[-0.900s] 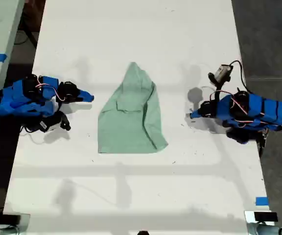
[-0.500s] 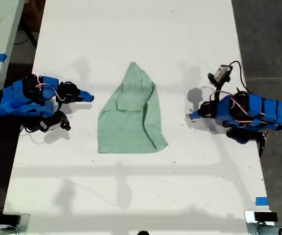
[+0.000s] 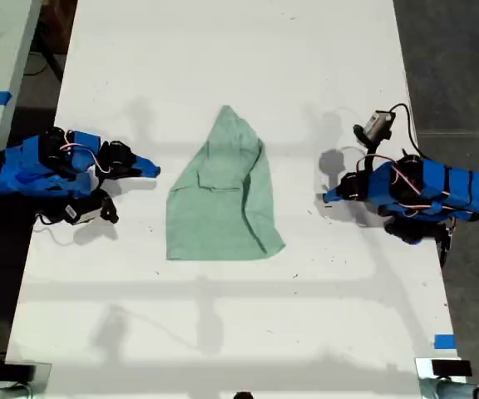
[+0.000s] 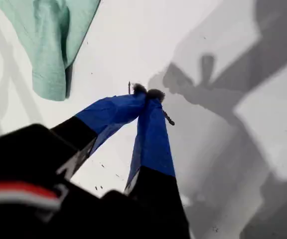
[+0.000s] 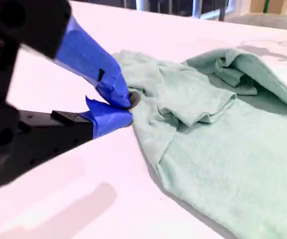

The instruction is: Fold t shirt

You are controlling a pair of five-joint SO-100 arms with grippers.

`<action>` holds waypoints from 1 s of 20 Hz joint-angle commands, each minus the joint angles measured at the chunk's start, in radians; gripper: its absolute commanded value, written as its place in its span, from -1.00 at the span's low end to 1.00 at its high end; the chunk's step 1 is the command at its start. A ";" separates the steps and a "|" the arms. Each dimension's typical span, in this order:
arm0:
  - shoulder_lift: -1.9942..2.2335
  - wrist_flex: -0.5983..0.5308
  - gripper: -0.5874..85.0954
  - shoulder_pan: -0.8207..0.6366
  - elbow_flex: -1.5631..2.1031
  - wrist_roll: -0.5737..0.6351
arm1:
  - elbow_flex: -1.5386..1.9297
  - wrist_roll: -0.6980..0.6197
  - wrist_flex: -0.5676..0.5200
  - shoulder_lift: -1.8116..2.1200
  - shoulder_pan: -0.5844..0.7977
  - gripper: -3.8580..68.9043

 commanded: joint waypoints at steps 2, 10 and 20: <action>-0.664 0.028 -0.98 0.232 -0.517 -0.207 | 0.035 0.012 0.005 0.011 0.017 -0.90; -1.528 0.106 -0.61 0.407 -1.092 -0.420 | 0.037 0.015 0.005 0.011 0.009 -0.90; -1.868 -0.018 -0.88 0.325 -1.094 -0.425 | 0.037 0.012 0.003 0.011 0.008 -0.90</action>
